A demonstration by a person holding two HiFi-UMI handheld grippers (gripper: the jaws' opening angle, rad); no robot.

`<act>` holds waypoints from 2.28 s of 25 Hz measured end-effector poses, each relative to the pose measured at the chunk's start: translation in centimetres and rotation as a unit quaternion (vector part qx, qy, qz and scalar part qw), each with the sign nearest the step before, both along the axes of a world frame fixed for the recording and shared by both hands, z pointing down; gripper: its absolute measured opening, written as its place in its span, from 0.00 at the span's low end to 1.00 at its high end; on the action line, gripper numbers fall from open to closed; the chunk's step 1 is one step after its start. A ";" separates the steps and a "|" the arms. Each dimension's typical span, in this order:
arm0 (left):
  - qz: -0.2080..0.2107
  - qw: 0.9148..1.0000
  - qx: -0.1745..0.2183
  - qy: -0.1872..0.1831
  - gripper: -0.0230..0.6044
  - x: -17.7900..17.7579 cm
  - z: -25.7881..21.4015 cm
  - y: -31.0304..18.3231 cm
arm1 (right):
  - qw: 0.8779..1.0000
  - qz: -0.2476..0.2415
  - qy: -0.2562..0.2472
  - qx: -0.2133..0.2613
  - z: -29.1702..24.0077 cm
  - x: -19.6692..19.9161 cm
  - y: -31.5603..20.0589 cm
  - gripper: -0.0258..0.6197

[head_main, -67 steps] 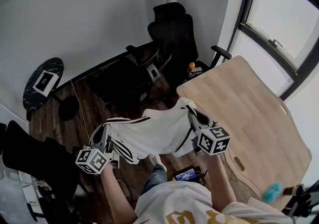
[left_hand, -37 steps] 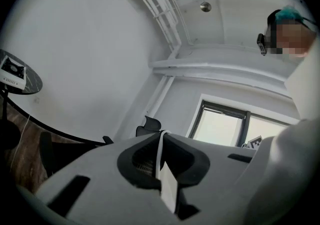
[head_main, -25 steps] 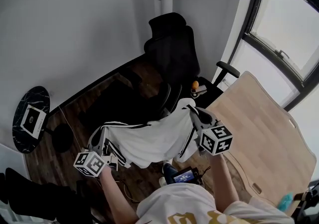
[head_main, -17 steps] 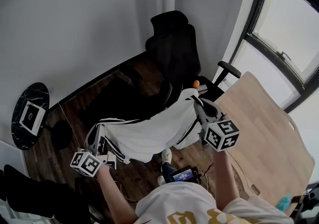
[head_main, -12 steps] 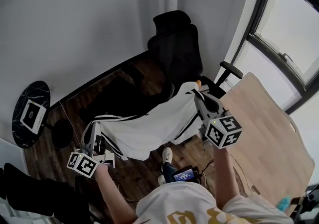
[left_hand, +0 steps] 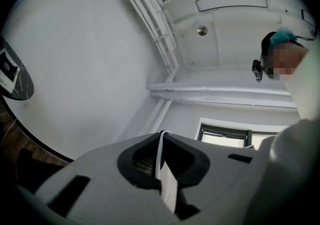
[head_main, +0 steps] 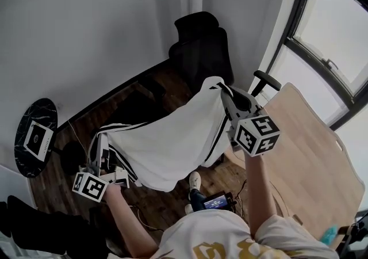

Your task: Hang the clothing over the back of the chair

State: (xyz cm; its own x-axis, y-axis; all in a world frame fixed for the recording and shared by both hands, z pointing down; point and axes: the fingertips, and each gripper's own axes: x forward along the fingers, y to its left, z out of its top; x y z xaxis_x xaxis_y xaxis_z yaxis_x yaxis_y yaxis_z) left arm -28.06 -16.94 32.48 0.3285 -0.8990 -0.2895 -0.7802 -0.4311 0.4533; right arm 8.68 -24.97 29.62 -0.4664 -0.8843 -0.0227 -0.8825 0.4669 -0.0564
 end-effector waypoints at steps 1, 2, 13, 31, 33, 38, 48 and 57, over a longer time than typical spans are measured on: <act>0.000 1.000 0.000 0.000 0.08 0.0 -0.1 -0.5 | 1.000 0.001 0.001 0.001 -0.1 0.0 -0.5 0.08; 0.000 1.000 0.000 -0.001 0.08 0.0 -0.2 -0.9 | 1.000 0.001 0.001 0.003 -0.3 -0.1 -0.9 0.08; -0.052 0.997 -0.026 -0.058 0.08 -1.8 -0.7 -6.8 | 0.999 -0.005 0.024 0.034 -2.4 -1.8 -6.0 0.08; -0.104 0.944 -0.177 -0.259 0.08 -2.5 9.9 -17.1 | 0.993 -0.014 0.114 0.000 4.0 -4.1 -17.0 0.08; -0.098 0.938 -0.195 -0.270 0.08 -2.2 11.7 -17.8 | 0.992 -0.018 0.121 -0.014 5.7 -4.3 -18.1 0.08; -0.075 0.926 -0.240 -0.282 0.08 -1.5 16.6 -19.3 | 0.988 -0.049 0.136 -0.047 9.4 -5.6 -19.9 0.08; -0.028 0.899 -0.309 -0.309 0.08 0.9 24.7 -20.1 | 0.973 -0.082 0.195 -0.095 16.3 -7.4 -21.5 0.08; 0.013 0.864 -0.330 -0.380 0.08 4.5 28.6 -20.0 | 0.966 -0.095 0.215 -0.105 18.6 -7.7 -21.6 0.08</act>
State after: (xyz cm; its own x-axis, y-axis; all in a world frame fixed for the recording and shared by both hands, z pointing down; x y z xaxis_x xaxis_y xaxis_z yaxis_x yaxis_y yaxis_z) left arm -23.55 -36.91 61.05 0.2213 -0.7755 0.5913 -0.9545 -0.2966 -0.0317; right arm 0.99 -46.58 48.22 -0.5472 -0.7458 0.3799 -0.7446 0.6411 0.1861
